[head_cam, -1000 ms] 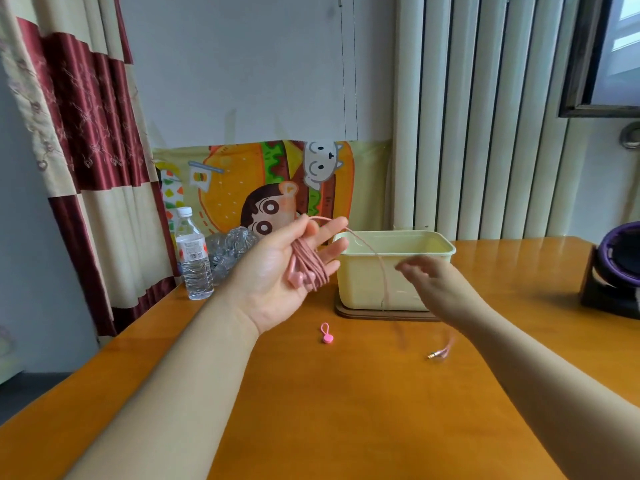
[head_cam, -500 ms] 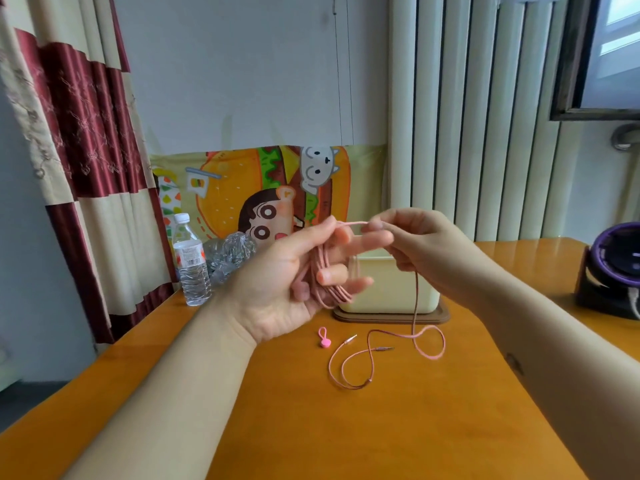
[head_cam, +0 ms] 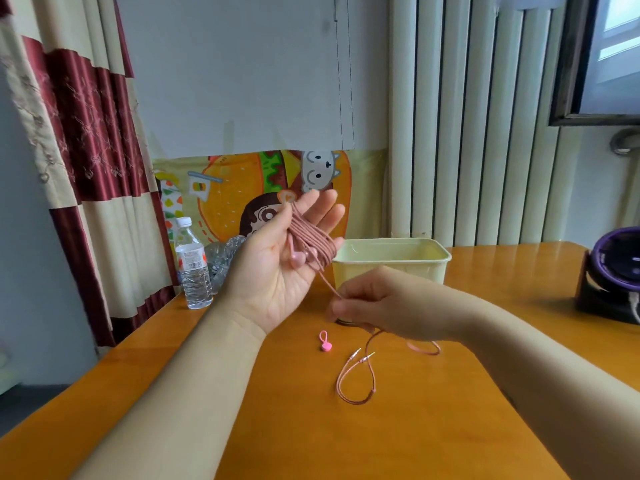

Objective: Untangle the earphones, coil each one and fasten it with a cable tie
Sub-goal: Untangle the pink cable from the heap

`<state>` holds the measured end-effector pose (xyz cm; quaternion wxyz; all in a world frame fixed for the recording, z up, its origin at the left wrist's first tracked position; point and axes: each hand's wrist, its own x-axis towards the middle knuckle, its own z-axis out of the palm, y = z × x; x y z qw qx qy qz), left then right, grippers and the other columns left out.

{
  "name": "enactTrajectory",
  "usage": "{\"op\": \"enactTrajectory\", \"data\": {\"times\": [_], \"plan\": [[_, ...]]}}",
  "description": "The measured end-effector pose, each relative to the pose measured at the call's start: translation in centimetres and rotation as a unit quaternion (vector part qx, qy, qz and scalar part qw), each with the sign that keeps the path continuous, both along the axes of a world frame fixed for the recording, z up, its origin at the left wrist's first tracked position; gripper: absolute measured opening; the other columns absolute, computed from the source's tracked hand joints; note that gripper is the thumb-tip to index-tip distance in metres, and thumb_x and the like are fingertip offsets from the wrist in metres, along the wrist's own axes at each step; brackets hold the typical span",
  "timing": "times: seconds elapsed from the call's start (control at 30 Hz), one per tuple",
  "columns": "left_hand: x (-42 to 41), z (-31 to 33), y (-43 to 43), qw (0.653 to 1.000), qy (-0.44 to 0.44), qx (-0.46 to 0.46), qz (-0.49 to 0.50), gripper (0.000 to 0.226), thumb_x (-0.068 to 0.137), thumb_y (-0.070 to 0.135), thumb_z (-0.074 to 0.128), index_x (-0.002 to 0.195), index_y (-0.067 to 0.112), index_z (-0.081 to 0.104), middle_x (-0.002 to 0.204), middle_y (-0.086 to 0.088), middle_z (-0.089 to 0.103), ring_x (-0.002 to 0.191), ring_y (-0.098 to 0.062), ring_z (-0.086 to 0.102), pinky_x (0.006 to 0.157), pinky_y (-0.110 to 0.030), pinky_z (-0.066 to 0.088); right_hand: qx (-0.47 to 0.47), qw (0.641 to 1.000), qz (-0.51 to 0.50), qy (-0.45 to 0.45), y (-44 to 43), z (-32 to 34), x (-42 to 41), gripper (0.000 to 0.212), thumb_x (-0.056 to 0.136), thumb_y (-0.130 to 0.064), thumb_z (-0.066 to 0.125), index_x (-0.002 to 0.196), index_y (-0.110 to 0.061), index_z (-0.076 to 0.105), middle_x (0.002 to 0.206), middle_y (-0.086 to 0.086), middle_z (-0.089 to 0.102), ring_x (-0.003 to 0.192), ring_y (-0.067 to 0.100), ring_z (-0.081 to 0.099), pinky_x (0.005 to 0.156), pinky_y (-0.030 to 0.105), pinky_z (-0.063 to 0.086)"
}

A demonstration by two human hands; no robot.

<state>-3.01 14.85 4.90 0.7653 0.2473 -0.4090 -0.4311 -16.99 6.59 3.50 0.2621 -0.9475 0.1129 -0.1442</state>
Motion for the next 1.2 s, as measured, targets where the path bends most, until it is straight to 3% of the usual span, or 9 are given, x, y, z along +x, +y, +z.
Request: {"op": "enactTrajectory", "data": {"times": [0.2,0.33,0.43,0.57,0.67,0.77,0.9,1.1,1.2], "plan": [[1.9,-2.2,-0.8,0.978,-0.150,0.094,0.106,0.037,0.101,0.026,0.029,0.125,0.011,0.054,0.108,-0.002,0.071,0.099,-0.014,0.067,0.096,-0.036,0.041,-0.143,0.989,-0.048,0.003,1.5,1.7,-1.2,0.018,0.094,-0.028,0.055,0.099,-0.025,0.072,0.075,-0.017,0.066,0.066,0.002,0.057,0.062,0.014,0.045],[1.7,-3.0,-0.4,0.951,-0.257,0.171,0.023,0.053,0.101,0.040,0.019,0.121,0.006,0.055,0.101,-0.007,0.071,0.094,-0.018,0.067,0.078,-0.020,0.053,-0.220,0.962,-0.107,-0.124,1.3,3.1,-1.4,0.019,0.093,-0.025,0.055,0.101,-0.023,0.073,0.079,-0.018,0.063,0.065,-0.006,0.057,0.064,0.009,0.047],[0.6,-2.9,0.3,0.935,-0.298,0.180,-0.071,0.060,0.092,0.050,0.021,0.106,0.007,0.060,0.083,-0.008,0.069,0.080,-0.019,0.064,0.059,-0.015,0.048,-0.211,0.953,-0.121,-0.181,0.2,3.2,-1.0,0.018,0.092,-0.026,0.057,0.099,-0.022,0.073,0.087,-0.012,0.069,0.075,0.002,0.062,0.071,0.021,0.052],[-0.2,-2.3,0.7,0.947,-0.224,0.104,-0.203,0.044,0.095,0.042,0.039,0.099,0.008,0.067,0.069,-0.003,0.064,0.069,-0.014,0.063,0.076,-0.023,0.050,-0.106,0.967,-0.076,-0.218,-1.2,2.1,-0.4,0.015,0.090,-0.026,0.060,0.087,-0.017,0.072,0.076,-0.004,0.069,0.068,0.010,0.060,0.062,0.022,0.049],[0.3,-1.5,0.9,0.962,-0.096,0.016,-0.255,0.032,0.095,0.030,0.049,0.102,0.005,0.066,0.074,-0.002,0.064,0.073,-0.013,0.065,0.101,-0.047,0.044,-0.062,0.978,-0.079,-0.180,-2.1,0.7,0.0,0.016,0.091,-0.021,0.059,0.081,-0.014,0.070,0.065,0.001,0.062,0.055,0.012,0.052,0.053,0.018,0.045],[0.1,-0.3,1.0,0.987,0.009,-0.026,-0.157,0.036,0.096,0.030,0.041,0.100,0.006,0.068,0.076,-0.001,0.066,0.073,-0.012,0.067,0.099,-0.051,0.043,0.068,0.987,-0.063,-0.127,-2.9,-0.8,0.4,0.017,0.095,-0.015,0.053,0.096,-0.019,0.069,0.082,0.005,0.068,0.071,0.017,0.066,0.070,0.027,0.058],[0.9,1.0,0.4,0.993,0.046,-0.072,0.084,0.036,0.102,0.032,0.028,0.102,0.015,0.059,0.091,0.002,0.071,0.091,-0.012,0.069,0.102,-0.045,0.043,0.354,0.929,-0.019,-0.105,-3.6,-2.0,0.2,0.022,0.098,-0.008,0.045,0.112,-0.010,0.062,0.078,0.005,0.061,0.051,0.010,0.044,0.047,0.019,0.041],[4.6,-0.3,-0.5,0.965,0.086,-0.021,0.249,0.036,0.104,0.030,0.025,0.114,0.017,0.057,0.113,0.002,0.068,0.106,-0.010,0.062,0.107,-0.041,0.036,0.321,0.943,-0.043,-0.074,-4.4,-1.9,-1.1,0.028,0.091,-0.030,0.053,0.092,-0.007,0.068,0.058,-0.001,0.037,0.051,0.011,0.028,0.048,0.022,0.024],[4.4,-1.4,-0.8,0.965,0.070,0.001,0.251,0.033,0.104,0.029,0.025,0.111,0.019,0.056,0.114,0.003,0.065,0.105,-0.009,0.060,0.111,-0.040,0.033,0.189,0.974,-0.113,-0.052,-4.1,-0.9,-0.9,0.034,0.096,-0.023,0.049,0.067,-0.011,0.061,0.054,-0.005,0.043,0.052,0.009,0.033,0.048,0.016,0.027]]}}
